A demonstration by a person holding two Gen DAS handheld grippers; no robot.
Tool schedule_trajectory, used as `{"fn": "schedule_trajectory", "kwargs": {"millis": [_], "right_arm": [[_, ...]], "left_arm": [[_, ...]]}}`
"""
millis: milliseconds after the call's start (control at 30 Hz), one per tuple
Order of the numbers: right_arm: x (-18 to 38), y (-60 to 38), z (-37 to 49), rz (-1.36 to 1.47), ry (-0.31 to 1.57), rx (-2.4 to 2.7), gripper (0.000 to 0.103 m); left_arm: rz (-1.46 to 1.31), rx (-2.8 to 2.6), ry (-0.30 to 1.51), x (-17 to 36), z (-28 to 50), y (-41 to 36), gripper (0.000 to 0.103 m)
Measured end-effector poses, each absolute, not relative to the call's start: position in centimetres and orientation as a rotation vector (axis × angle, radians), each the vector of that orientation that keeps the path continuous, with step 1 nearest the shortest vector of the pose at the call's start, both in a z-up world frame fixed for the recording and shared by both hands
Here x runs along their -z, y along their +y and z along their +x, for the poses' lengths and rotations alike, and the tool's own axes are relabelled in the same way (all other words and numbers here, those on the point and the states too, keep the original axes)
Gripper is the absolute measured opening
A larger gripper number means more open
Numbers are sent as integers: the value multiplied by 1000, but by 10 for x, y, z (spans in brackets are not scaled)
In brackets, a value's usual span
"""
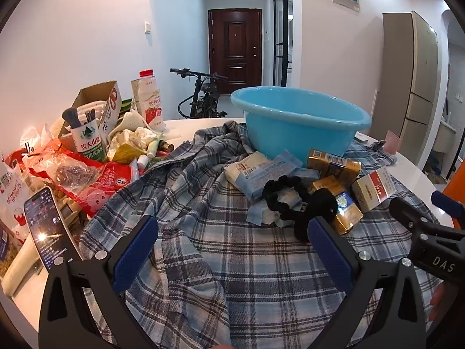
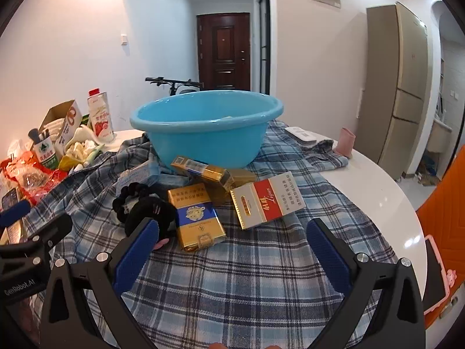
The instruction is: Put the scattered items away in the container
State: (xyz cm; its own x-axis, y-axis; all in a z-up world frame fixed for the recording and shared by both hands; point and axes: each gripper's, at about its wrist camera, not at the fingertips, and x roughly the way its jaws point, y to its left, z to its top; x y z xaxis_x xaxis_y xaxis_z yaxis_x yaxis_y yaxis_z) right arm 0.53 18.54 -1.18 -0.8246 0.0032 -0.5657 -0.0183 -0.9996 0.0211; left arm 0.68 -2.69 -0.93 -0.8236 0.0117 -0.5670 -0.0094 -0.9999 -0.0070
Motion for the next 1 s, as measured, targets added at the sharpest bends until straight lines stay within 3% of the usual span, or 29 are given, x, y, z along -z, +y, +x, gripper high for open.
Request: {"fn": "schedule_trajectory", "kwargs": {"millis": [333, 1000], "right_arm": [[22, 161, 0, -972, -46, -2990, 103], [19, 162, 5, -982, -31, -3017, 103]], "left_arm": [[-940, -2965, -20, 13, 7, -24, 102], [-958, -3025, 21, 19, 4, -25, 102]]}}
